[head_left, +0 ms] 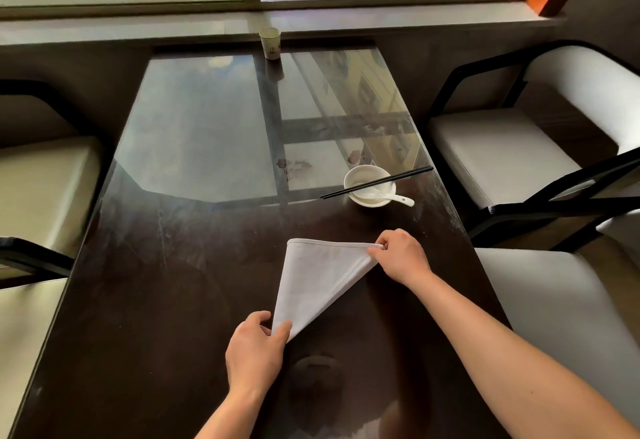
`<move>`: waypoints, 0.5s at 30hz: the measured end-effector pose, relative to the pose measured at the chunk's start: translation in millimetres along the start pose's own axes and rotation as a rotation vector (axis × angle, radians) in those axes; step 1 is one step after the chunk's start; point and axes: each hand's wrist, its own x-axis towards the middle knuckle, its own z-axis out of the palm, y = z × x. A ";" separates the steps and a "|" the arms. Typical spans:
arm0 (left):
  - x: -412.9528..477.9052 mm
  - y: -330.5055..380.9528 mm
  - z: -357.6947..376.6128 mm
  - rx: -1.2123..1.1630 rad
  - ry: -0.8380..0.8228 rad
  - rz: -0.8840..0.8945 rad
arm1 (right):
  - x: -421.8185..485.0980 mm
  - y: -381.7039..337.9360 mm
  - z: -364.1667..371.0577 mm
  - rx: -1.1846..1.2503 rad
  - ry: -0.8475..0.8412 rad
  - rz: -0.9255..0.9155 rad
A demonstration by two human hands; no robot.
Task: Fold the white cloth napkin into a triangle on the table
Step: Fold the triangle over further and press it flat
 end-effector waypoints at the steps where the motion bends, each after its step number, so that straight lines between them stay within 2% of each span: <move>1: 1.6 0.9 -0.9 0.004 -0.004 -0.003 | -0.3 -0.8 -1.5 0.024 -0.001 0.014; 5: 7.4 2.8 -4.7 -0.021 -0.029 -0.030 | -2.9 -3.2 -2.1 0.149 -0.026 0.114; 10: 13.5 2.7 -9.6 -0.188 -0.101 -0.091 | -11.2 -1.4 0.8 0.384 0.003 0.240; 15: 28.5 -4.1 -27.3 -0.352 -0.056 -0.096 | -31.3 -8.8 -3.2 0.636 -0.042 0.320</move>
